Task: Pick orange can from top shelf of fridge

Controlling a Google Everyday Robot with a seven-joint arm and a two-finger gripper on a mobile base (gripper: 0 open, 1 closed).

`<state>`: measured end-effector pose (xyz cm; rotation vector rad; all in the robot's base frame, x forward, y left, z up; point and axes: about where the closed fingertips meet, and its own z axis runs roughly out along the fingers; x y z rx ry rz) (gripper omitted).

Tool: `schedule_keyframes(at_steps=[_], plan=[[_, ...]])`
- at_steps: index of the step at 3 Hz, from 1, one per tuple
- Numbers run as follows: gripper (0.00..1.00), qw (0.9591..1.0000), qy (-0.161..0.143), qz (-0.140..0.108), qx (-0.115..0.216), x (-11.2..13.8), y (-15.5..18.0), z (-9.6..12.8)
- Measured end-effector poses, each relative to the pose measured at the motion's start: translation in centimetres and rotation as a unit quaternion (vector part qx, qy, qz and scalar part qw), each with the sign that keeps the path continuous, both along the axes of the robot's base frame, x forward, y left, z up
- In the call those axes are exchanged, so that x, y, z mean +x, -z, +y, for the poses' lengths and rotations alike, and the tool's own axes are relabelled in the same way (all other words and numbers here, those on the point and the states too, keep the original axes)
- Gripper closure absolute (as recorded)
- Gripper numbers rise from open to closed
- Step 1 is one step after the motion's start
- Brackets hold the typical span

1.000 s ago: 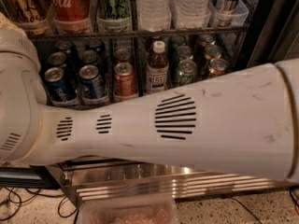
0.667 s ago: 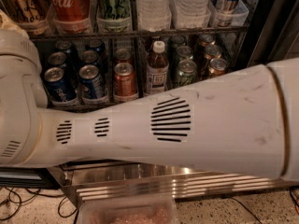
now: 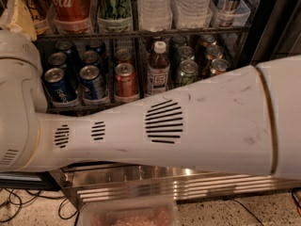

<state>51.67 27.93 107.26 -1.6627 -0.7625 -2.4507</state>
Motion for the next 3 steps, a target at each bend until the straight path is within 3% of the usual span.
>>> schedule_keyframes(at_steps=[1, 2, 3], plan=[[0.39, 0.9999, 0.013, -0.002, 0.008, 0.1, 0.1, -0.4], [0.38, 0.9995, 0.022, -0.019, 0.009, 3.9, -0.4, -1.6], [0.33, 0.9997, 0.016, -0.018, 0.006, 5.5, -0.5, -1.6]])
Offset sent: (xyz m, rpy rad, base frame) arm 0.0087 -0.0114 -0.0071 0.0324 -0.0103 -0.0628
